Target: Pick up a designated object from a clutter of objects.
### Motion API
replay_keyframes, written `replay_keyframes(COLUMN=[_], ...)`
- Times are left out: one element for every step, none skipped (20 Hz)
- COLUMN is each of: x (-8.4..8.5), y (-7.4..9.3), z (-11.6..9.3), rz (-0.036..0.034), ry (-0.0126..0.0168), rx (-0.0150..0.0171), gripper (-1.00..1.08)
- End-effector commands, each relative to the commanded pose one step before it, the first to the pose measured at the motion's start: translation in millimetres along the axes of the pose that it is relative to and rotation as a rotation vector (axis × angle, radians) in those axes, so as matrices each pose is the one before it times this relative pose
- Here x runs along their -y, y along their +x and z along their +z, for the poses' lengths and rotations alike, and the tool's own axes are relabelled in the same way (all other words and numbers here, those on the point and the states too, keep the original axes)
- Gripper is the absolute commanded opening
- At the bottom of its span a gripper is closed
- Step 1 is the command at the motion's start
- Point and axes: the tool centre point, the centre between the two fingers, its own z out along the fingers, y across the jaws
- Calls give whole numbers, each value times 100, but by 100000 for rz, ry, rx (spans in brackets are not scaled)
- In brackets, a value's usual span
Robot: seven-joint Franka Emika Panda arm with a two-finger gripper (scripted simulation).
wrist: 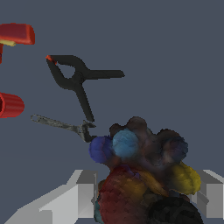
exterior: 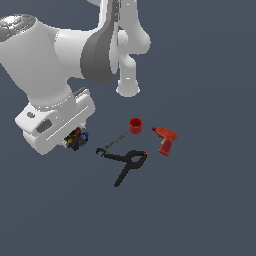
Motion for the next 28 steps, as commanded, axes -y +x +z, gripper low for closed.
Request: replay_keyframes(x=[-112,-74,-63,-66,-82,-71,-85,-71,-69,-68,-84,-64,-61,-58,-55,-65,-49,-46,-42,-38,-34,-44,-26,-22,-17,-12,-7,-2], y=[473,196,189,189,195,188,189,171,161,151,151,131,121,111,102,100,83,75,66,58,51,50,37,30,23,16,10,3], z=[-2811,-1031,-1052,-1041,-1001,-1018,-949,-914,-853,-793,-699,-677,-621,-566,-512,-437,-411,-365,-322,-281,-243,-184,-172,-139,-107,-75,-45,-15], rz=[18,-3,0,0,-10,0,-14,0,0,0,-26,0,0,0,0,-21,0,0,0,0,0,-21,0,0,0,0,0,0], ry=[-17,47,0,0,48,0,47,0,0,0,62,0,0,0,0,42,0,0,0,0,0,42,0,0,0,0,0,0], rx=[11,13,0,0,2,0,-4,0,0,0,-14,0,0,0,0,-14,0,0,0,0,0,-15,0,0,0,0,0,0], gripper=[-100,-100,-100,-100,-100,-100,-100,-100,-100,-100,-100,-100,-100,-100,-100,-100,-100,-100,-100,-100,-100,-100,-100,-100,-100,-100,-100,-100])
